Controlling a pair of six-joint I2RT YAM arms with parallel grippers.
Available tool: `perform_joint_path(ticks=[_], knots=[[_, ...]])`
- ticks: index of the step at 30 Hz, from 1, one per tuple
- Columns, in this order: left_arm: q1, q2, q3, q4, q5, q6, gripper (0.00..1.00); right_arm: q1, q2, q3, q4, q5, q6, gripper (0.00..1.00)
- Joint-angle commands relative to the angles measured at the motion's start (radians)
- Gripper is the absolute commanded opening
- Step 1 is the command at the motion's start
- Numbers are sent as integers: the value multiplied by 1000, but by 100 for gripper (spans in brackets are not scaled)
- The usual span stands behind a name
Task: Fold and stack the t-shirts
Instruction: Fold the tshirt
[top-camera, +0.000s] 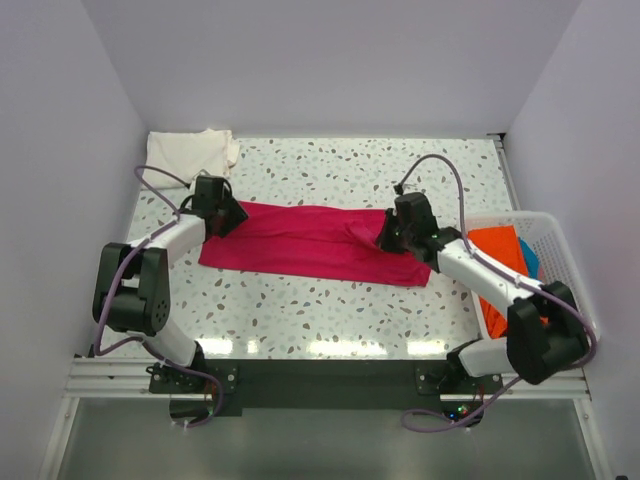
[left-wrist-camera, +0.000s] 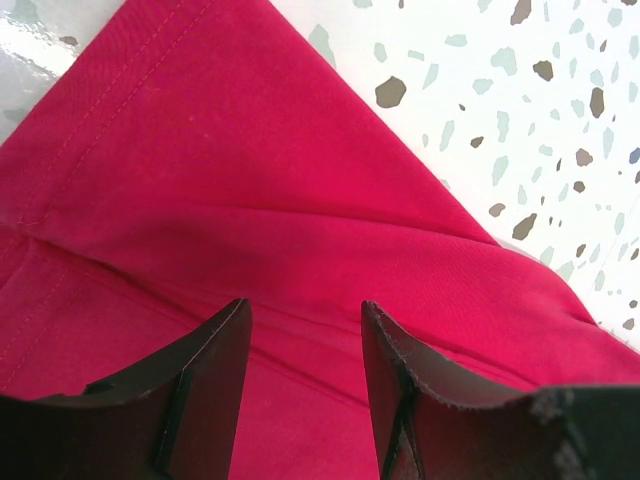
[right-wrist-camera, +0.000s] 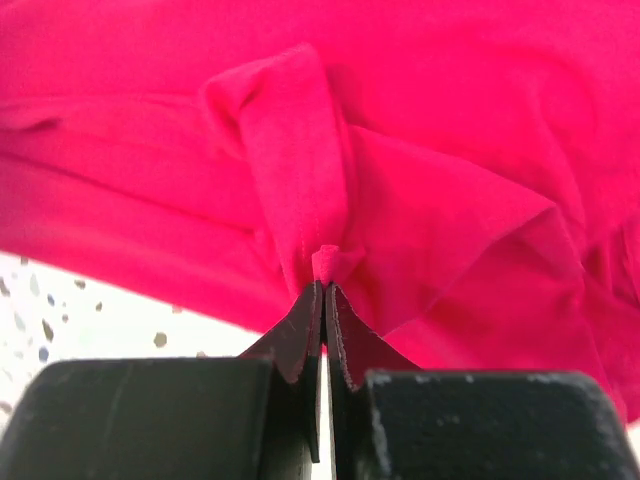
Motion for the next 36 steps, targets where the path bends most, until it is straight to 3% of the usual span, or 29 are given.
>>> perform_joint_path(ticks=[1, 6, 15, 18, 20, 24, 31, 36], knots=[[16, -1, -1, 28, 5, -18, 52, 10, -140, -80, 11, 3, 26, 0], [21, -7, 4, 11, -15, -15, 52, 19, -297, -214, -1, -29, 49, 0], [26, -22, -1, -4, -21, -9, 52, 28, -386, -323, -9, -61, 57, 2], [26, -31, -4, 7, 6, 9, 52, 30, -371, -317, -12, -72, 49, 15], [26, -42, -3, 19, 35, 31, 53, 34, -377, -312, -21, -75, 43, 29], [18, -58, -6, 78, 150, 93, 54, 44, -386, -282, -47, -38, 26, 42], [-235, -33, 135, 69, 199, 271, 55, 45, -285, -234, -32, 48, 35, 41], [-436, 30, 209, 134, 218, 415, 52, 45, -294, -208, -90, 161, 67, 32]])
